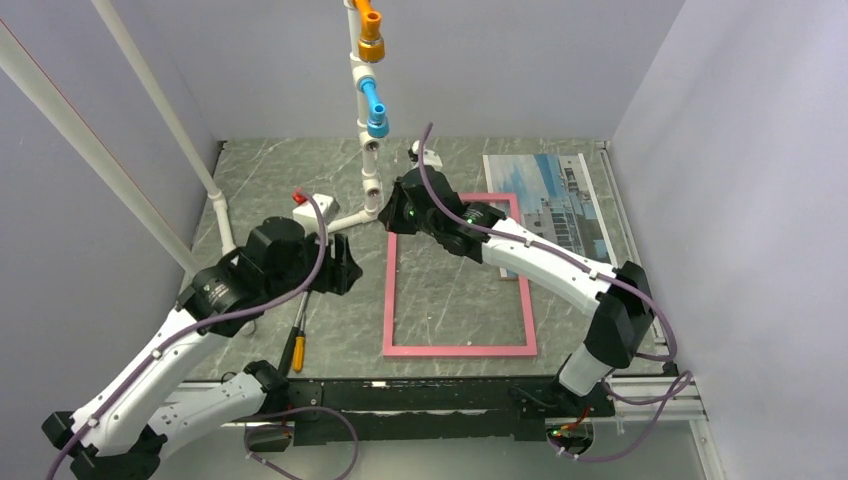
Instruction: Take the photo out of the frame
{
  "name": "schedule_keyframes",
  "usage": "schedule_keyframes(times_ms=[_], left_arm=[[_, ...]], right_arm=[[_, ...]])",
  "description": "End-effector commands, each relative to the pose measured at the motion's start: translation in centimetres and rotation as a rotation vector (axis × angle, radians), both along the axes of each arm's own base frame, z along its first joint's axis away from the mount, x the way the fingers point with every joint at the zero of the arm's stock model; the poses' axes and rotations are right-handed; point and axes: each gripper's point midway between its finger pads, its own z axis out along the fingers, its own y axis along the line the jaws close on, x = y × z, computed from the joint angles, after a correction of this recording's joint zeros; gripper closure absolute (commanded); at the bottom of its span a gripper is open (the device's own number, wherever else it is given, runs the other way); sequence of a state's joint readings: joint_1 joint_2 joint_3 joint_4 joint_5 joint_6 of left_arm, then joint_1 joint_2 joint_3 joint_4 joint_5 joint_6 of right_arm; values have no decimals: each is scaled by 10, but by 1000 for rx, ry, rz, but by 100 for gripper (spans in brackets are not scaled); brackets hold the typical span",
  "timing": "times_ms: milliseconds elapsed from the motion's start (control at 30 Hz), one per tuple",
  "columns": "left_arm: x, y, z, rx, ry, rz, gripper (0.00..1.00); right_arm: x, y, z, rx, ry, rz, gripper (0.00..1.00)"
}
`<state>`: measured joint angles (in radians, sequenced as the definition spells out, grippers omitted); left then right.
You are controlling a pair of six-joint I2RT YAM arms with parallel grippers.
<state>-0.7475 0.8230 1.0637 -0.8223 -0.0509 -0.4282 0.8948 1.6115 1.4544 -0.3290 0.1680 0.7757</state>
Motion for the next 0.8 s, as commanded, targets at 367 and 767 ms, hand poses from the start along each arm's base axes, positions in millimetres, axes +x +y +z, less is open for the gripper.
schedule_keyframes(times_ms=[367, 767], left_arm=[[148, 14, -33, -90, 22, 198, 29], [229, -28, -36, -410, -98, 31, 36]], right_arm=[[10, -151, -92, -257, 42, -87, 58], [13, -236, -122, -249, 84, -173, 42]])
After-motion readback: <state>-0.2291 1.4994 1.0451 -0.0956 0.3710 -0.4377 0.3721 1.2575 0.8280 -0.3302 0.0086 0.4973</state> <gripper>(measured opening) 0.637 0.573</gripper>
